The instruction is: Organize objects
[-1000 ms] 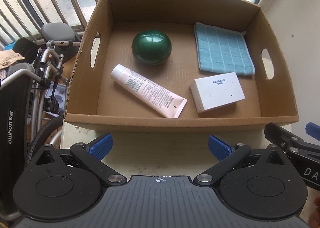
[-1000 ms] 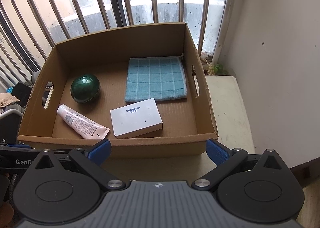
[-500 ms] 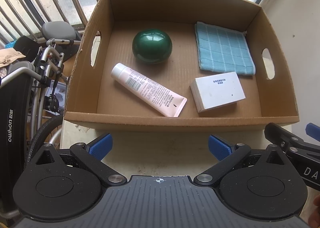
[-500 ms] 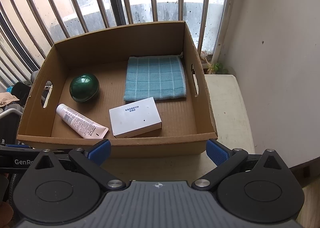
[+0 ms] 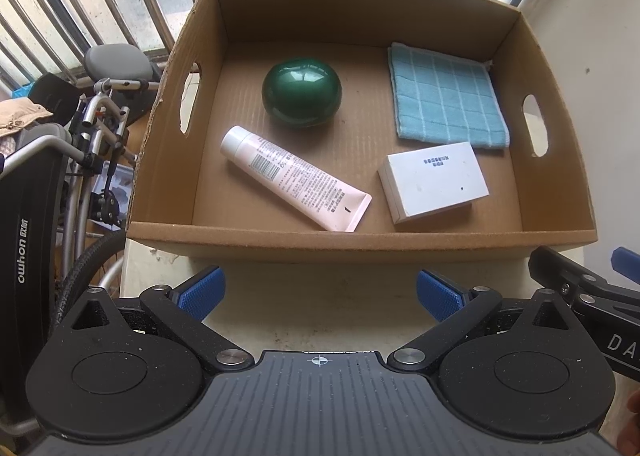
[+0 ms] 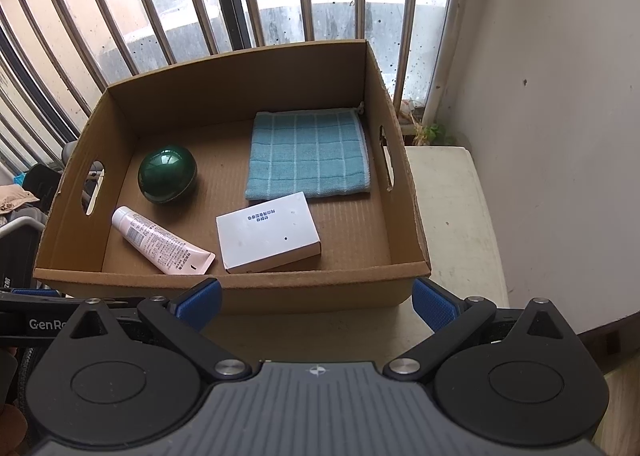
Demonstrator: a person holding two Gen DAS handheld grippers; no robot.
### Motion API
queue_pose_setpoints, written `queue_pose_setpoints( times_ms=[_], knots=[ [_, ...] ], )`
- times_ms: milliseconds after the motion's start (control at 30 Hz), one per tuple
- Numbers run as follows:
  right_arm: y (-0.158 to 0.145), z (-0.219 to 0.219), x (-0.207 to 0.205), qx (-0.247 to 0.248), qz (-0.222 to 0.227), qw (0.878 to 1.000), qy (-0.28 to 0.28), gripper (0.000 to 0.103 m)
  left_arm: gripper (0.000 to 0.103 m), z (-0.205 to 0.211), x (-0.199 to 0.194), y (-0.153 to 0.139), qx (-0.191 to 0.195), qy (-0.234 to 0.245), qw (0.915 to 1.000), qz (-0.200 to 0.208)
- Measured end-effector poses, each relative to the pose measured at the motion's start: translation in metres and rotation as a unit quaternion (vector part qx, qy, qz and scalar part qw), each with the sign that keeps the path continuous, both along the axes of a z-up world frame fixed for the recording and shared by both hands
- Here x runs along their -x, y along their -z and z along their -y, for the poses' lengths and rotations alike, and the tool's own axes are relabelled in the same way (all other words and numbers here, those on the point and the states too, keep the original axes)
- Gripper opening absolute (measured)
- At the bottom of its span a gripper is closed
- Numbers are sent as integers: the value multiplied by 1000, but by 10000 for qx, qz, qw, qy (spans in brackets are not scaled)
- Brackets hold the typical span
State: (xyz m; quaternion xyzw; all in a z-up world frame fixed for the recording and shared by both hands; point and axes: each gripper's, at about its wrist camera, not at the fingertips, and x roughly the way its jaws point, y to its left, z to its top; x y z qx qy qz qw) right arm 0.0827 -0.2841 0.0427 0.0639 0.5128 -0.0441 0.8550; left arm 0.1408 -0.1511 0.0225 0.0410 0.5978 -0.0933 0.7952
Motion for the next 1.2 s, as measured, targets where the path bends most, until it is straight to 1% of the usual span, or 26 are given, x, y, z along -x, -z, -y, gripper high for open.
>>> queue_pose_setpoints(
  times_ms=[1200],
  knots=[
    [2, 2, -1, -20, -94, 9999, 28, 103, 102, 3, 1, 2, -32, -1, 10000, -33]
  ],
)
